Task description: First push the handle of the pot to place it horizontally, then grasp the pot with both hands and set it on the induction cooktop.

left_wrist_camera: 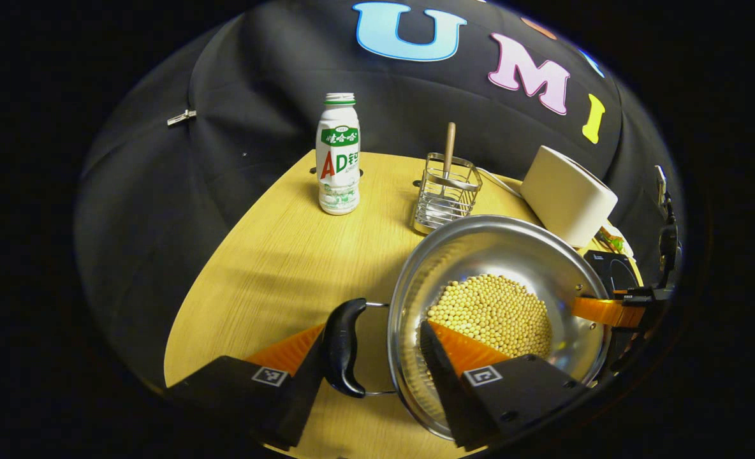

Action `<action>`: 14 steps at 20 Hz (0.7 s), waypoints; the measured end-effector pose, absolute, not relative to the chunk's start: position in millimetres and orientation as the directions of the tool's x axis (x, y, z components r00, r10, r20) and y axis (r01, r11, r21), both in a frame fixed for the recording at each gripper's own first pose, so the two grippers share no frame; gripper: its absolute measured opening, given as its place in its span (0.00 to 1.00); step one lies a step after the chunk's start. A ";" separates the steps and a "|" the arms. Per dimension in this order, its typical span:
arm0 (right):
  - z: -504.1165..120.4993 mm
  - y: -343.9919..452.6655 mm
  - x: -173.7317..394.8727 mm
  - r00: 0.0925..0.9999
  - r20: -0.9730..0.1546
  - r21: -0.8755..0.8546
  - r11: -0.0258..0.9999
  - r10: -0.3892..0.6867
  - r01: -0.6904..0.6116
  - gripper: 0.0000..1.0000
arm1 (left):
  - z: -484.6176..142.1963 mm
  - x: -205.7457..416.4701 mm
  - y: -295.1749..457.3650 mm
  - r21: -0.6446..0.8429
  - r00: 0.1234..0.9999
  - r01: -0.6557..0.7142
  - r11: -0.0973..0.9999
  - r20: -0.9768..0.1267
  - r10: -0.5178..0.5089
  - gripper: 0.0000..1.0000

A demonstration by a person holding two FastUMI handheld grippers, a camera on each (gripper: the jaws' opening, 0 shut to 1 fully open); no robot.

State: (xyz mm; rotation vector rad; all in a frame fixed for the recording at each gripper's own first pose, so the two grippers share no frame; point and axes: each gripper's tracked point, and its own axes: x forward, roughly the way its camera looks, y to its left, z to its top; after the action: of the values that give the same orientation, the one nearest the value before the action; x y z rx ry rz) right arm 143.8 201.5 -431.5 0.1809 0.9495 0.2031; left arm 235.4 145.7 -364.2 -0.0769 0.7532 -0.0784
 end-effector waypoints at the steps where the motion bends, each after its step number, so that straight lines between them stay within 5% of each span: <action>1: -432.4 199.2 144.4 0.567 -0.790 0.237 0.969 0.233 -0.068 0.67 | -367.0 236.1 148.2 -0.100 0.722 0.042 0.994 -0.684 -0.100 0.72; 7: -426.8 194.1 138.7 0.544 -0.815 0.220 0.975 0.198 -0.026 0.54 | -362.9 230.1 144.8 -0.095 0.710 0.054 0.994 -0.697 -0.105 0.58; 14: -374.9 173.5 130.9 0.568 -0.794 0.249 0.968 0.217 -0.021 0.50 | -309.1 211.0 126.5 -0.083 0.736 0.056 0.995 -0.670 -0.097 0.57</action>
State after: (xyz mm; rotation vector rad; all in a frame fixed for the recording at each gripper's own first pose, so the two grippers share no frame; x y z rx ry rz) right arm 130.9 173.5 -374.9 0.2219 0.9581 0.1411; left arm 211.0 126.5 -309.1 -0.0586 0.7394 -0.0838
